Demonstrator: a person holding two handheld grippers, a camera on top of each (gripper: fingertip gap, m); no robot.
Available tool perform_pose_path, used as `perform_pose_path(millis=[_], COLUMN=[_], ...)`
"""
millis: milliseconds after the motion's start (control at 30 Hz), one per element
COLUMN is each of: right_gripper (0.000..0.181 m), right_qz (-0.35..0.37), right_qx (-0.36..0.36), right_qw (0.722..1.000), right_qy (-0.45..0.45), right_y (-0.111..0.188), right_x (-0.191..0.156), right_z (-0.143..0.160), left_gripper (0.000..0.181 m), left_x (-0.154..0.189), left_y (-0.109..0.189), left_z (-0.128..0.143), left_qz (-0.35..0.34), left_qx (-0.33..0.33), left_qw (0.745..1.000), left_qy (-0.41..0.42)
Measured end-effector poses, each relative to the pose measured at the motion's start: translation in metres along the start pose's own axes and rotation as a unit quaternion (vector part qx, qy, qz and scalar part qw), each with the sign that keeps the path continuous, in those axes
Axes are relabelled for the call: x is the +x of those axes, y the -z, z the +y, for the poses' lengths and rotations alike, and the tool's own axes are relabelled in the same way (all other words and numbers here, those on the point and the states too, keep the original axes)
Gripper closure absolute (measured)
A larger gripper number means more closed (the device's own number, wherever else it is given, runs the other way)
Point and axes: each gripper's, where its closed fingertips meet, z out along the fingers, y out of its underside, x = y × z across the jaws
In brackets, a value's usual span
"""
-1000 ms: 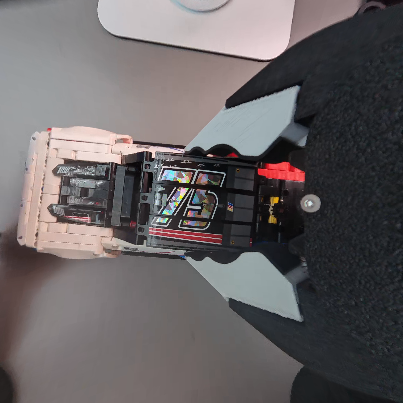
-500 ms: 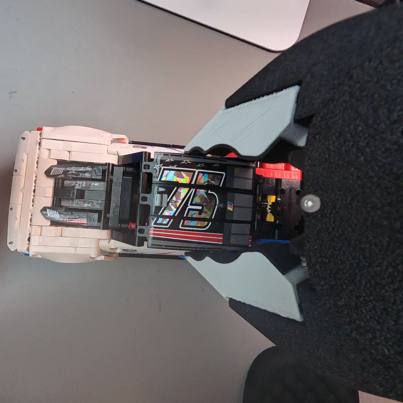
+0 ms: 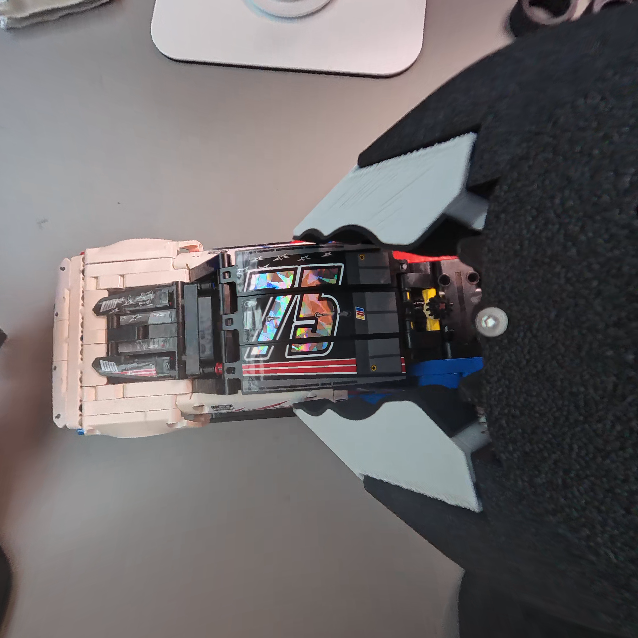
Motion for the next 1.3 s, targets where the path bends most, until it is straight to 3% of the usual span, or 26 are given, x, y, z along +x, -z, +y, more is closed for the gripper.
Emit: perform_pose_path(millis=[233, 467, 600, 700, 933, 1067, 1300], right_gripper=[0.095, 0.1, 0.11, 0.116, 0.121, 0.123, 0.123], right_qz=[0.033, 0.103, 0.206, 0.309, 0.427, 0.44, 0.427], right_qx=[0.03, 0.152, 0.29, 0.363, 0.409, 0.422, 0.426], right_qw=[0.999, 0.981, 0.929, 0.867, 0.78, 0.757, 0.757], right_qy=[-0.025, -0.055, -0.103, -0.144, -0.205, -0.235, -0.25], right_y=[0.006, 0.024, 0.055, 0.092, 0.149, 0.155, 0.15], right_x=[0.002, 0.005, 0.021, 0.035, 0.057, 0.061, 0.063], right_z=[0.001, -0.028, -0.051, -0.048, -0.013, 0.01, 0.018], left_gripper=[0.115, 0.116, 0.116, 0.117, 0.117, 0.117, 0.117], left_x=[0.002, -0.003, -0.004, -0.006, -0.009, -0.012, -0.017], left_y=[-0.001, 0.0, 0.002, 0.002, 0.0, 0.001, 0.001], left_z=[0.003, 0.003, -0.001, -0.001, 0.004, 0.002, 0.004], left_qz=[0.0, -0.011, -0.016, -0.018, -0.024, -0.029, -0.034], left_qx=[-0.004, -0.001, 0.009, 0.01, 0.004, 0.009, 0.009], left_qw=[1.0, 1.0, 1.0, 1.0, 1.0, 1.0, 0.999], left_qy=[-0.004, -0.005, -0.007, -0.006, 0.0, 0.003, 0.014])
